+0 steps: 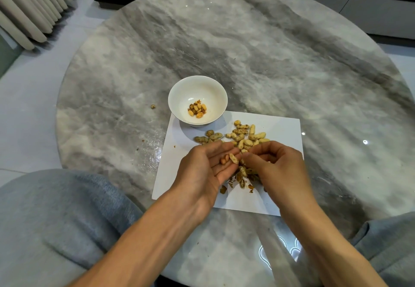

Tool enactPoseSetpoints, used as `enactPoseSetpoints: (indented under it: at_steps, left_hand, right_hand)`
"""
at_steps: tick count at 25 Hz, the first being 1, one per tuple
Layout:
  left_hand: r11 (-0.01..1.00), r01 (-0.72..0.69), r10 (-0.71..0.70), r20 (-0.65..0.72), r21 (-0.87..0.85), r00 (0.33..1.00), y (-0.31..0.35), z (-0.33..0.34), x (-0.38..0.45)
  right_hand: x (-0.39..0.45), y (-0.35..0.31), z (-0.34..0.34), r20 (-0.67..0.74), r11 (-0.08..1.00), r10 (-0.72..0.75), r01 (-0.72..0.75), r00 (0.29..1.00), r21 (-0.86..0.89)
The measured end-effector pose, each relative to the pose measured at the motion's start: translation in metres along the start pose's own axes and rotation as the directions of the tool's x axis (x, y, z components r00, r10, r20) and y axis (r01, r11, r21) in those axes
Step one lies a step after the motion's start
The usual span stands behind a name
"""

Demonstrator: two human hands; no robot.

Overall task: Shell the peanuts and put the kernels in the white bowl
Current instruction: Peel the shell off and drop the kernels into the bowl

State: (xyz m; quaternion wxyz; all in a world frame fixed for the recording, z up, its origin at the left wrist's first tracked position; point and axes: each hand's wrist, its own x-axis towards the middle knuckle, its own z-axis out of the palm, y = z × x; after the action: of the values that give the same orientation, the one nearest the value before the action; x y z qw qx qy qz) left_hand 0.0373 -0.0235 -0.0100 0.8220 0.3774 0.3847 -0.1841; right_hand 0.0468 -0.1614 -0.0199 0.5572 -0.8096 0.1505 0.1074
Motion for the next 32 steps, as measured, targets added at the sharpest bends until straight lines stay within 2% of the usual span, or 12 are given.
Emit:
enactPoseSetpoints:
  at_steps: [2, 4, 6, 10, 14, 17, 19, 22, 26, 28, 32]
  left_hand:
    - [0.999, 0.002, -0.002, 0.008, -0.036, 1.0, 0.001, 0.001, 0.0]
    - [0.998, -0.001, 0.003, 0.029, -0.058, 1.0, 0.002, 0.001, -0.001]
    - [0.998, 0.002, -0.001, 0.028, -0.056, 1.0, 0.002, 0.0, -0.001]
    - [1.0, 0.004, -0.003, 0.021, -0.028, 1.0, 0.001, -0.001, 0.001]
    - [0.999, -0.007, 0.008, 0.021, -0.051, 1.0, 0.002, 0.0, 0.0]
    - [0.999, -0.037, 0.037, 0.008, -0.037, 0.999, 0.002, 0.0, 0.0]
    - [0.999, -0.049, 0.05, 0.004, -0.02, 0.999, 0.002, 0.0, 0.0]
    - [0.997, -0.081, 0.081, 0.004, 0.001, 0.997, 0.002, 0.0, 0.0]
    - [0.99, -0.136, 0.137, -0.006, 0.033, 0.991, 0.001, -0.001, 0.0]
    - [0.991, -0.126, 0.126, 0.01, 0.042, 0.992, 0.001, 0.0, 0.001]
    - [0.993, -0.105, 0.1, 0.077, 0.059, 0.992, 0.003, 0.001, 0.0]
  right_hand:
    - [-0.002, 0.002, 0.004, 0.032, 0.98, -0.156, 0.158, 0.987, -0.123]
    - [-0.007, 0.003, 0.009, 0.14, 0.901, -0.326, 0.352, 0.935, -0.254]
    - [-0.009, 0.005, 0.012, 0.169, 0.818, -0.411, 0.445, 0.896, -0.365]
    - [-0.004, 0.005, 0.01, 0.075, 0.88, -0.34, 0.345, 0.938, -0.327]
    - [-0.005, 0.003, 0.01, 0.033, 0.888, -0.338, 0.33, 0.941, -0.321]
    - [-0.001, 0.004, 0.005, -0.04, 0.942, -0.269, 0.254, 0.962, -0.218]
    - [0.003, 0.005, 0.002, -0.062, 0.945, -0.248, 0.227, 0.967, -0.236]
    - [0.002, 0.005, 0.002, -0.005, 0.907, -0.327, 0.312, 0.945, -0.285]
    - [-0.002, 0.008, 0.008, 0.155, 0.799, -0.49, 0.513, 0.858, -0.312]
    - [-0.001, 0.01, 0.008, 0.16, 0.762, -0.521, 0.542, 0.838, -0.355]
    - [0.0, 0.007, 0.002, 0.171, 0.751, -0.512, 0.536, 0.842, -0.387]
